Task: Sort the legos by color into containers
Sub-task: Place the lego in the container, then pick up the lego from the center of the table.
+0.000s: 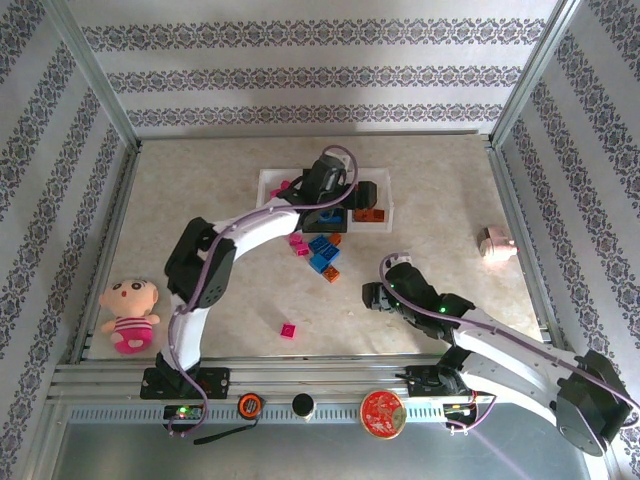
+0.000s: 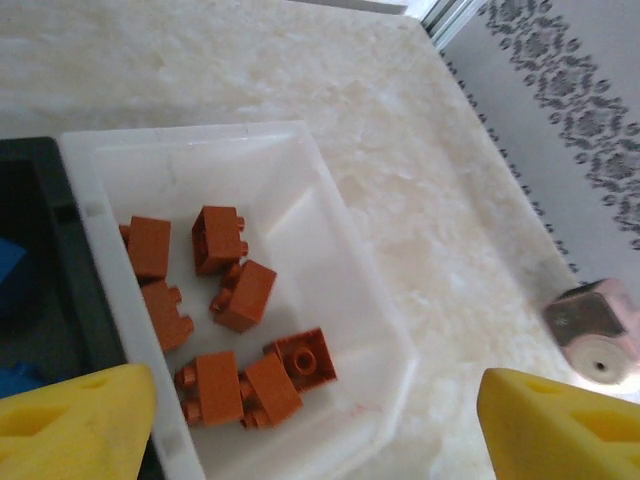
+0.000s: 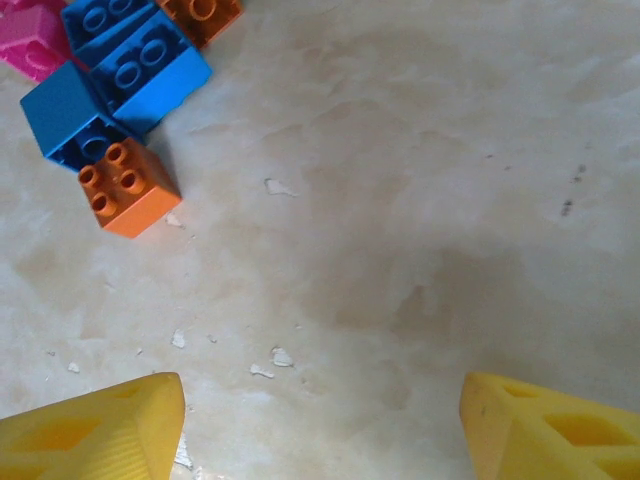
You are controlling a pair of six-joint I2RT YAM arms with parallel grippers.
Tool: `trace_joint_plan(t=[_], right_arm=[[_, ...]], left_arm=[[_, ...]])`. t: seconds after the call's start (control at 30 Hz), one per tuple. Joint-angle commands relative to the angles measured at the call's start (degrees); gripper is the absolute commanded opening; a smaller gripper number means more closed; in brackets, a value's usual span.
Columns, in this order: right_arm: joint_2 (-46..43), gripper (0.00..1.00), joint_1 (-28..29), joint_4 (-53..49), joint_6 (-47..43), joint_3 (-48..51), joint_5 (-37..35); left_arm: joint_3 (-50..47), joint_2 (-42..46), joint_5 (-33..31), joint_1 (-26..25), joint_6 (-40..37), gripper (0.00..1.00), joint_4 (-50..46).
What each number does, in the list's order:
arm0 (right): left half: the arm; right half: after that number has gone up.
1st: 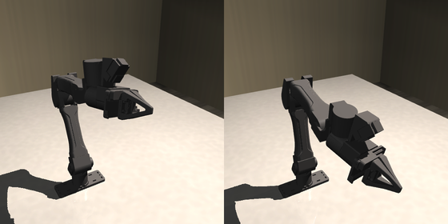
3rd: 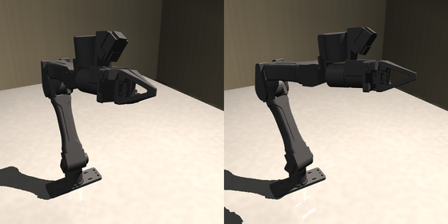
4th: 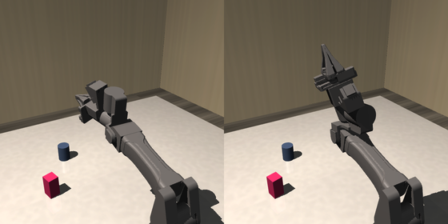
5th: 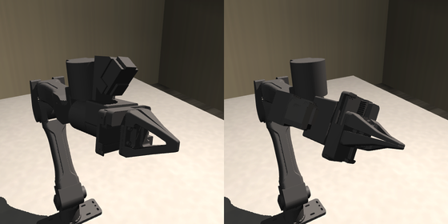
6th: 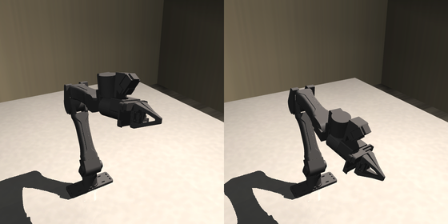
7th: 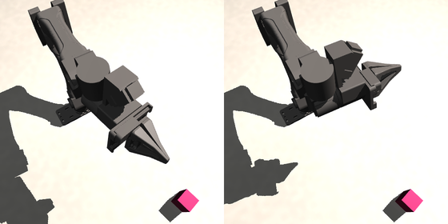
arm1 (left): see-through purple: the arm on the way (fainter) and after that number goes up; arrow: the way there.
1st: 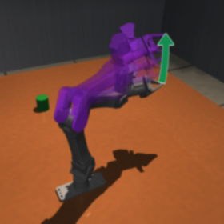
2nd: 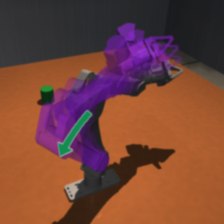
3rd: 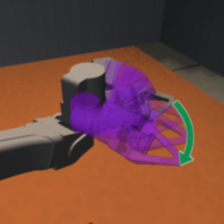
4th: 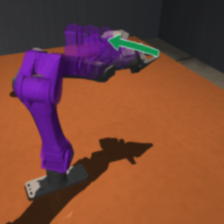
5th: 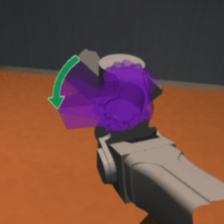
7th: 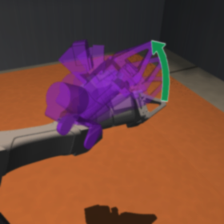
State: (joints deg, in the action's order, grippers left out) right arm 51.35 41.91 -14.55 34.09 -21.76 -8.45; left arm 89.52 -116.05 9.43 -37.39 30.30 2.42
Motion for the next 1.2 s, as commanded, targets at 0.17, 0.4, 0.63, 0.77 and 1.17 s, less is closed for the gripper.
trace_joint_plan(t=[0.17, 0.4, 0.63, 0.77, 1.17], right_arm=[[15.1, 0.74, 2.6, 5.5, -7.3, -8.6, 8.3], [29.9, 0.74, 5.3, 6.5, -12.1, -17.7, 7.7], [39.7, 0.73, 5.2, 6.0, -14.3, -24.1, 3.8], [43.7, 0.71, 4.9, 5.8, -15.4, -26.6, 2.9], [46.9, 0.55, 4.2, 6.8, -17.7, -27.7, 4.1]], left_arm=[[-20.7, 22.4, -0.9, 0.9, 2.2, 0.94, 8.7], [-40.4, 41.5, -3.7, 0.9, 4.6, 1.00, 8.2], [-52.4, 56.9, -9.1, 1.0, 5.0, 1.00, -2.1], [-57.6, 64.6, -12.1, 1.0, 6.5, 1.00, -7.5], [-64.4, 77.4, -15.5, 1.0, 9.7, 1.00, -19.1]])
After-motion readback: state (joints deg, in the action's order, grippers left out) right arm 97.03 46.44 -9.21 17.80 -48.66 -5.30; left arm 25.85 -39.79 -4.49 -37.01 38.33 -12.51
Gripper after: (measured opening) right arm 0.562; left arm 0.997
